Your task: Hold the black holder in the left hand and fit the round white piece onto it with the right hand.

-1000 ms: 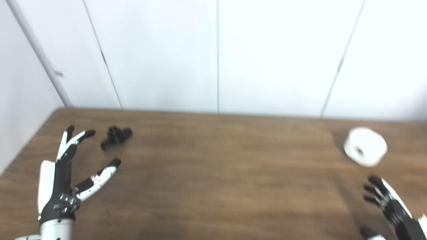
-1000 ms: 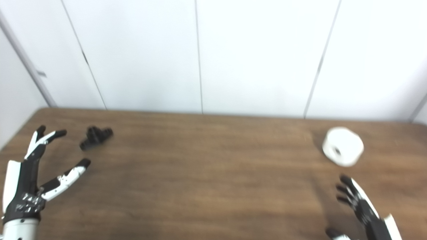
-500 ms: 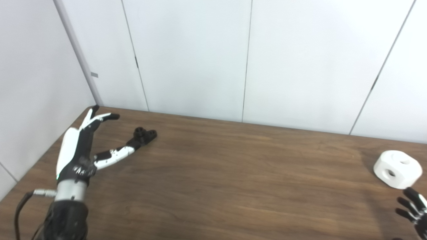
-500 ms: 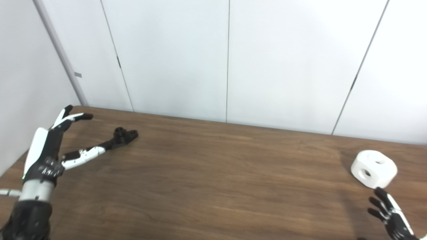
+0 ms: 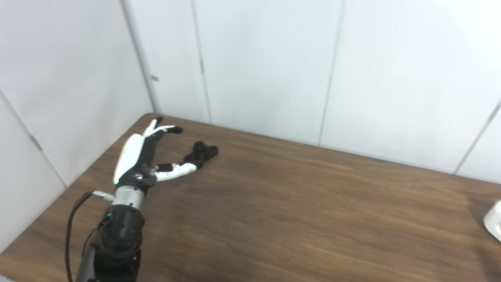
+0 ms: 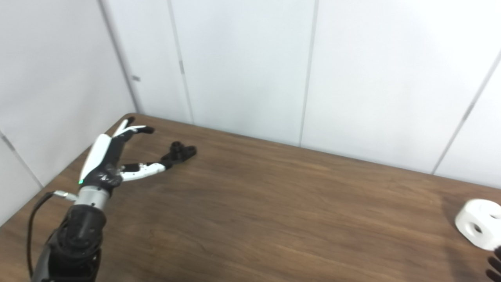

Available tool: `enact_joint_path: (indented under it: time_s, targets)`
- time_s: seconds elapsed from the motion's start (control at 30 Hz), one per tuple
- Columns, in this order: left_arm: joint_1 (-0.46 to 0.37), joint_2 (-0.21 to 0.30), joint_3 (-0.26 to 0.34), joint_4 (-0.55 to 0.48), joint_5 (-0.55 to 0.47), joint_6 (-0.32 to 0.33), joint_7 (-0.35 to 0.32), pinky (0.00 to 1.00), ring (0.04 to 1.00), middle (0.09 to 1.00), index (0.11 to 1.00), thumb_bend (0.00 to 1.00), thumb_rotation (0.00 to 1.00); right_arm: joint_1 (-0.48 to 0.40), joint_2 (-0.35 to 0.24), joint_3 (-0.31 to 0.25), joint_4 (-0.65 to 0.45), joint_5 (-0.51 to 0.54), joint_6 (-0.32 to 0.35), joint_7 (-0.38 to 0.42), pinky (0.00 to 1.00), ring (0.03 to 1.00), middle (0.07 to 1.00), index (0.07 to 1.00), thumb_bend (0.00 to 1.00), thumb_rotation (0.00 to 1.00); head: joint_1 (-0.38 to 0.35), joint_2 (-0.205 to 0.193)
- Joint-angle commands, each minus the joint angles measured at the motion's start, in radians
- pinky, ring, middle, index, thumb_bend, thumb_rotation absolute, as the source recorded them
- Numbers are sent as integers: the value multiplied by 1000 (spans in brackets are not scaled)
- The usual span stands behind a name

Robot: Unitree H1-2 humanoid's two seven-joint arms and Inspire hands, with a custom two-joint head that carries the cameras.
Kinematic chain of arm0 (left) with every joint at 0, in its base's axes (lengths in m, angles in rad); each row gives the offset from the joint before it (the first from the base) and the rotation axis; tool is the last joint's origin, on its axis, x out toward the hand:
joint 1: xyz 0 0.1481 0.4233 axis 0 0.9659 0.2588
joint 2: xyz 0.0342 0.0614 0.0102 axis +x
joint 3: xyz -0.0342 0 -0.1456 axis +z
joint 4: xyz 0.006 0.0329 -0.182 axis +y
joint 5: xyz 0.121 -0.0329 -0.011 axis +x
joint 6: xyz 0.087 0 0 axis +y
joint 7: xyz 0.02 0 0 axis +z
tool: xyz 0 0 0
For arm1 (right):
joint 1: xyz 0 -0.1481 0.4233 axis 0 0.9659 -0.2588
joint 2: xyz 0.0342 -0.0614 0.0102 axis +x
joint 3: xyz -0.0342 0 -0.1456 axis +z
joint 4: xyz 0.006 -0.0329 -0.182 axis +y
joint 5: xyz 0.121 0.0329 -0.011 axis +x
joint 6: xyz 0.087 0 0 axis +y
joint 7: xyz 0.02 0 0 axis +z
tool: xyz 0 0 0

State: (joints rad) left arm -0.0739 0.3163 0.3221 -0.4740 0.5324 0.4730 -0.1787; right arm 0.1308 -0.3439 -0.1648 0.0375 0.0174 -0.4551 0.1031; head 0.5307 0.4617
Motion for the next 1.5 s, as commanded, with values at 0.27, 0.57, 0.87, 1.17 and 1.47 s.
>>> enact_joint_path:
  time_s: [0.27, 0.57, 0.87, 1.17, 1.47]
  targets:
    - [-87, 18, 36, 79, 92, -4, -29, 950, 1000, 1000, 802, 941, 252, 36, 31, 1, 107, 33, -14, 17, 883, 928, 960, 959, 661, 706, 12, -4]
    - [-136, 53, 38, 189, 77, -4, 15, 952, 1000, 1000, 813, 938, 243, 36, 33, -3, 110, 45, -14, 24, 896, 937, 971, 969, 678, 701, 10, -10]
    - [-181, 84, 9, 305, 71, -4, 57, 987, 1000, 1000, 817, 945, 219, 35, 32, -9, 116, 20, -15, 16, 882, 930, 964, 967, 682, 725, 1, -13]
    - [-215, 87, -29, 457, 78, -3, 107, 958, 1000, 1000, 834, 952, 201, 45, 37, -15, 104, 30, -15, 23, 887, 932, 964, 965, 658, 704, -10, -10]
    - [-242, 118, -76, 590, 52, -5, 145, 977, 1000, 1000, 831, 980, 189, 56, 39, -15, 89, 42, -15, 28, 853, 885, 925, 943, 626, 659, -22, -6]
